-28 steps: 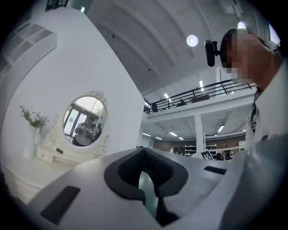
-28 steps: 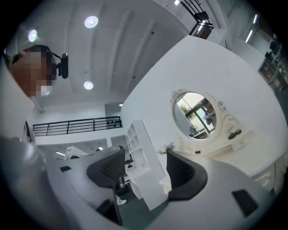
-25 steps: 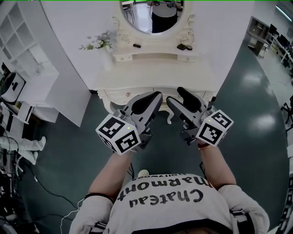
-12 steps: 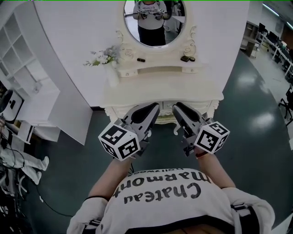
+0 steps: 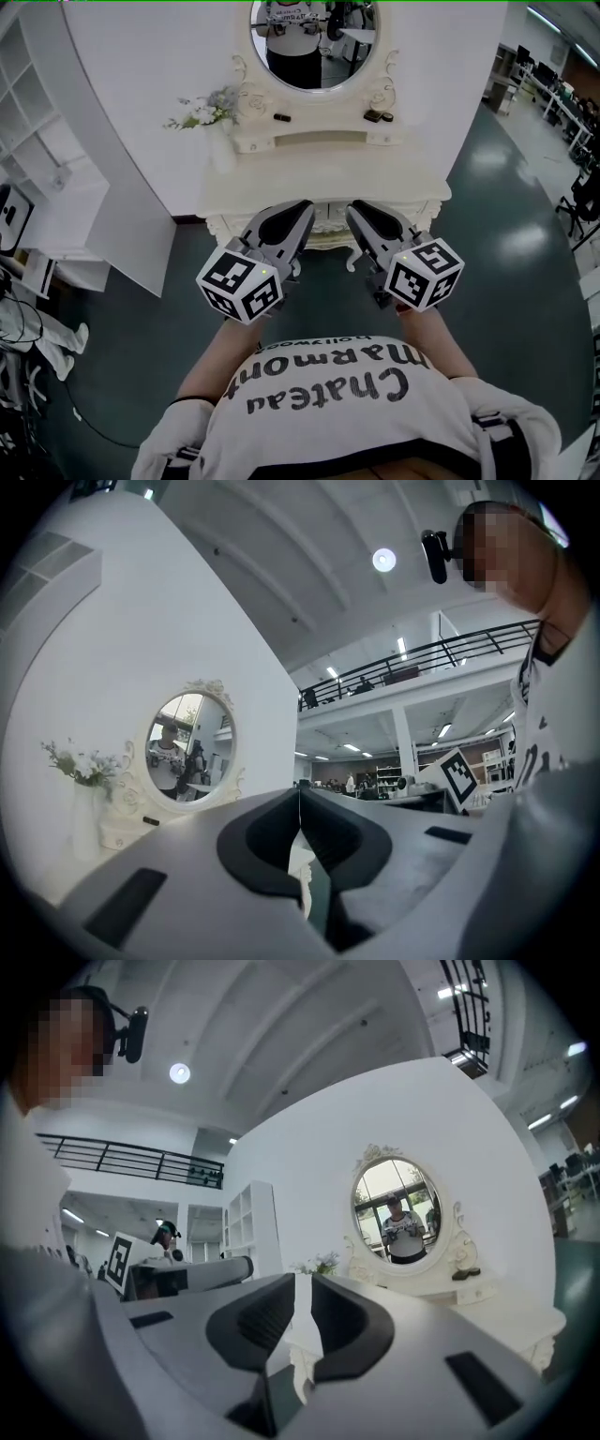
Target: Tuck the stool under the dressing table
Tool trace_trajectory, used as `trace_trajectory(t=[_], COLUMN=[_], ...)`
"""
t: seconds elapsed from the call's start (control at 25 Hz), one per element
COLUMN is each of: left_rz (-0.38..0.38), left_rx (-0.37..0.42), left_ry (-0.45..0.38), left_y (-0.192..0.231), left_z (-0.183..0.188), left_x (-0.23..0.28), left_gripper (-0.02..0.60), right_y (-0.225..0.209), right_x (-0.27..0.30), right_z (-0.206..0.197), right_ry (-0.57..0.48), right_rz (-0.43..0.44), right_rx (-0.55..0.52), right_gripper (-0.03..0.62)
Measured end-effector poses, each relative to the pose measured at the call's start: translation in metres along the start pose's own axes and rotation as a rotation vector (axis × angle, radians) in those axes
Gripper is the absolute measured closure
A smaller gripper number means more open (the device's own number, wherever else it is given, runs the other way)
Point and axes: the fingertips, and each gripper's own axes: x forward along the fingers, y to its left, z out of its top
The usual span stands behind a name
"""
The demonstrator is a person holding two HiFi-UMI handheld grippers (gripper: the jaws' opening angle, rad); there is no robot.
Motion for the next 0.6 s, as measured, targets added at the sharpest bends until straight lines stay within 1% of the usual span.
trace_trajectory(t=[0.08,0.28,0.4,0.6], left_rz=[0.002,0.017,0.030,0.052], left_rx=[0.006,-0.020,-0.024,-0.061], left_ry=[-0.006,-0.013,-0.013,-0.021], left_y=[0.001,0.003,0.004,0.009], left_z=[0.001,0.001,0.001,-0.004], left_x=[0.002,0.012,0.018,0.029], left_gripper=[0.558,0.558,0.558,0.558], right_y=[-0.006,-0.013,-0.020,-0.036], right_x=[0.001,0.007,0.011,0.012], right_z=[0.007,0.014,0.013,0.012], right_ry=[0.002,0.036,0.064,0.089], right_rz=[-0.012,0.013,0.016,0.011], right_rx=[-0.043,-0.097,-0.121,-0.137], right_gripper=[0.526,0.528,0.531,0.534])
